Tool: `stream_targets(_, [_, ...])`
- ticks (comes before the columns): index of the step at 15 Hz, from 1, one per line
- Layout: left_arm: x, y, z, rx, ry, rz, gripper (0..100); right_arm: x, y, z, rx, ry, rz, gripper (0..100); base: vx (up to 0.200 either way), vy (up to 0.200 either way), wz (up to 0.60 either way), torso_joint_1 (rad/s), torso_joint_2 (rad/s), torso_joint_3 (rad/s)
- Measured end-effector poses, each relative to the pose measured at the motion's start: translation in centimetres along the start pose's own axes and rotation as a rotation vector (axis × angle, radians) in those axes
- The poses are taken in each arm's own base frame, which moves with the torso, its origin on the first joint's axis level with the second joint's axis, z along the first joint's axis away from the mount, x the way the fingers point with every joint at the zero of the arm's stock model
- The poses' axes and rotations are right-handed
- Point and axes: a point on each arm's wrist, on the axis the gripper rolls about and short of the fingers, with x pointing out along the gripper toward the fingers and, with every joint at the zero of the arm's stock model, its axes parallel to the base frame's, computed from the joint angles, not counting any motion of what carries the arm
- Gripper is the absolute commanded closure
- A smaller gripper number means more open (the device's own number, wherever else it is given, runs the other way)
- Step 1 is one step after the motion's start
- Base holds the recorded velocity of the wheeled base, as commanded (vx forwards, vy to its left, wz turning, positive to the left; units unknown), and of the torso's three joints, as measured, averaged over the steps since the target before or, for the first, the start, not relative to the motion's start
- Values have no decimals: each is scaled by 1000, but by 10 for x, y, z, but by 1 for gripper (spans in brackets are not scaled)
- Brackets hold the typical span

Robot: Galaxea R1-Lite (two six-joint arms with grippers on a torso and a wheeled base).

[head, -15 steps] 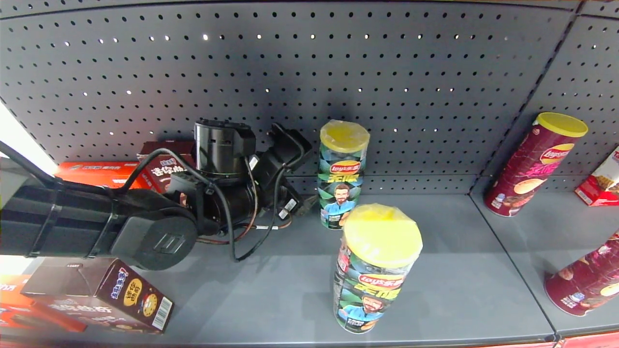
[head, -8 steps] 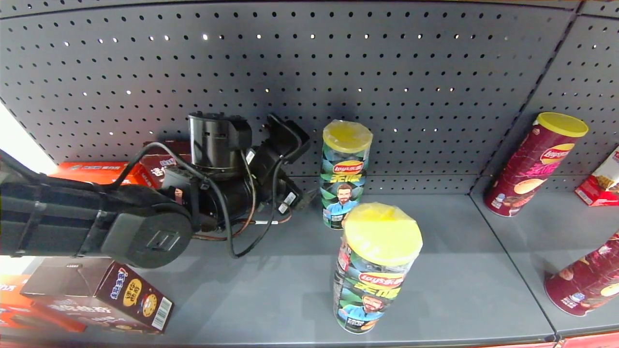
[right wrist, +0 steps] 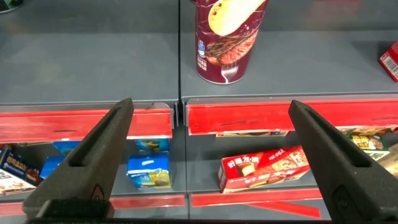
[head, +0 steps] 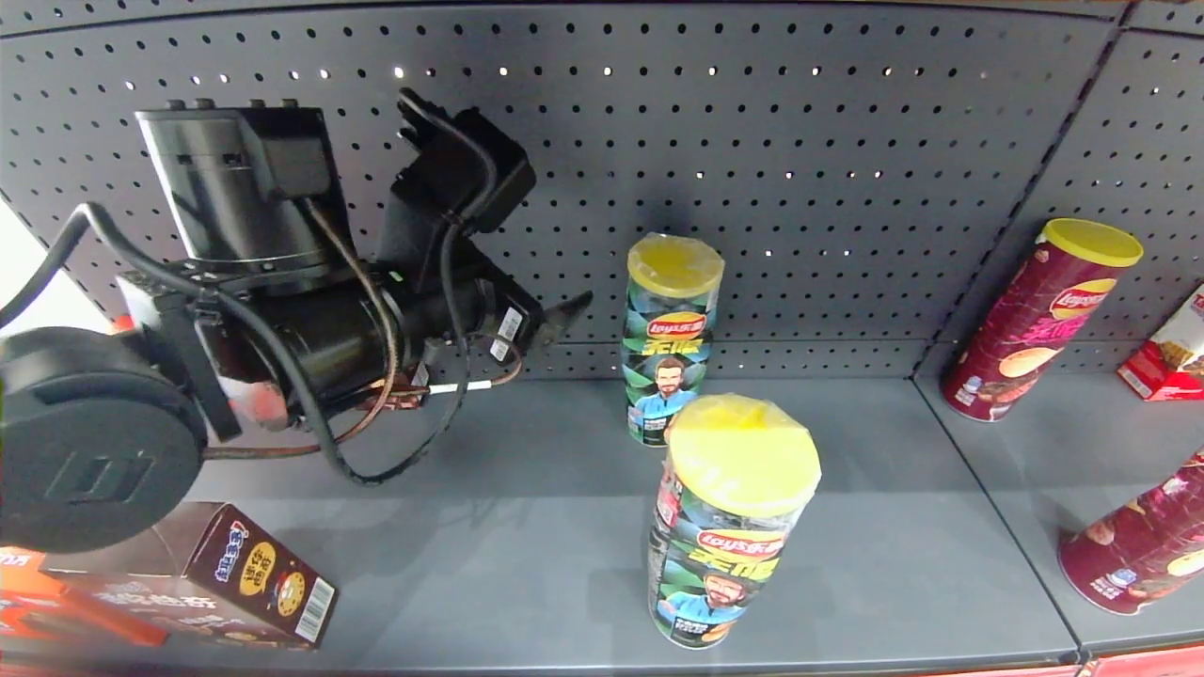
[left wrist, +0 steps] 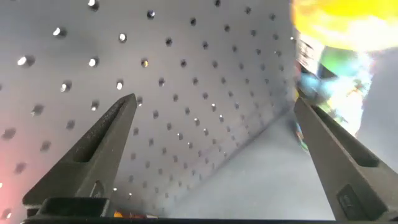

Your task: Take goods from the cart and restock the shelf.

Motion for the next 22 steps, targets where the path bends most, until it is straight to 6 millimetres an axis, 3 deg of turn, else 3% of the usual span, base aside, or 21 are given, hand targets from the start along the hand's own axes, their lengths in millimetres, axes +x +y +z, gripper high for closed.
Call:
stream_targets(4, [-34, -14, -16, 0, -6, -26, 0, 0, 0, 0, 0, 1, 9, 0, 0, 0, 0, 0, 0, 0])
stream_targets(8, [-50, -18, -25, -70, -41, -14, 0, -1, 0, 6, 43, -16, 26, 0, 0, 0, 0, 0, 0, 0])
stream_targets(10, [-52, -17, -27, -90, -37, -10, 0, -5, 0, 42, 89, -73, 71, 0, 0, 0, 0, 0, 0, 0])
stream_targets(13, [-54, -18, -30, -105, -45, -6, 0, -5, 3, 92, 68, -72, 383, 0, 0, 0, 0, 0, 0, 0])
stream_targets(17, [-56, -20, -36, -103, -28, -12, 0, 21, 10, 120, 24, 40, 640, 0, 0, 0, 0, 0, 0, 0])
stream_targets(22, [-56, -16, -39, -103, -18, 5, 0, 66, 30, 112, -47, 278, 856, 0, 0, 0, 0, 0, 0, 0])
